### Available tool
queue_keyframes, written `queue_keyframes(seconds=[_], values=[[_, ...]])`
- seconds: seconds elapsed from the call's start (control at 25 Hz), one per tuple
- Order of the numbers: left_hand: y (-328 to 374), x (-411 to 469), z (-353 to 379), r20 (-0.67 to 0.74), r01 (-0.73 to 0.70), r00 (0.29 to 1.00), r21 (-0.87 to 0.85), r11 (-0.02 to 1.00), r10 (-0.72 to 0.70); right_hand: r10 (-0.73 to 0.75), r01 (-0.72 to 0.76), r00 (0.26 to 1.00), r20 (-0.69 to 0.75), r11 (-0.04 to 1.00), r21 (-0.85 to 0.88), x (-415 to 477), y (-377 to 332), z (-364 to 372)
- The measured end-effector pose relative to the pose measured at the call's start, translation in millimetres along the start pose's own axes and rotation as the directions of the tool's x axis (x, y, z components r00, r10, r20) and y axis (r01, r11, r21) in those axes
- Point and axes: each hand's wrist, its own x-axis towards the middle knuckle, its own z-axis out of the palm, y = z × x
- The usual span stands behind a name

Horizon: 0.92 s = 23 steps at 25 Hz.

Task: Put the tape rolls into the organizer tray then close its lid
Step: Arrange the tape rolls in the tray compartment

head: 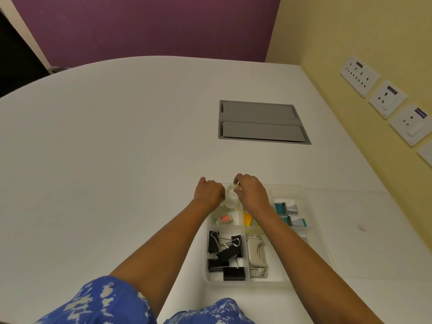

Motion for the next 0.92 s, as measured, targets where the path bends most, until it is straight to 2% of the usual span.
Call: queue_keyframes(seconds=[0.08,0.16,0.28,0.48,0.56,0.64,0.76,0.92], values=[[3,0,-4,0.072,0.020,0.997,-0.187,0.982,-0.007,0.029,-0.028,0.999,-0.023,0.999,0.022,1,1,-3],[5,-1,-8,0.214,0.065,0.977,-0.329,0.942,0.007,0.054,-0.052,0.997,-0.051,0.998,0.047,2,3,-7],[7,-3,-8,0.373,0.021,0.925,-0.243,0.970,0.073,0.056,-0.052,0.997,-0.055,0.996,0.066,2,2,-10],[8,0,-9,0.437,-0.015,0.892,-0.230,0.973,0.117,0.041,-0.041,0.999,-0.004,0.997,0.059,2,-3,-7],[9,-1,-10,0.427,-0.008,0.897,-0.246,0.969,0.116,0.029,-0.030,0.999,0.039,0.999,0.019,3,-4,-6],[7,1,-7,0.354,-0.015,0.930,-0.235,0.972,0.100,0.019,-0.017,0.997,0.073,1.000,-0.024,3,-4,-5],[6,1,0,0.201,-0.055,0.977,-0.055,0.997,0.065,0.014,-0.008,0.995,0.102,0.998,-0.063,3,-2,-4],[1,1,15,0.119,-0.072,0.992,0.217,0.974,0.047,-0.006,0.020,0.989,0.147,0.995,-0.094,2,-1,-3]])
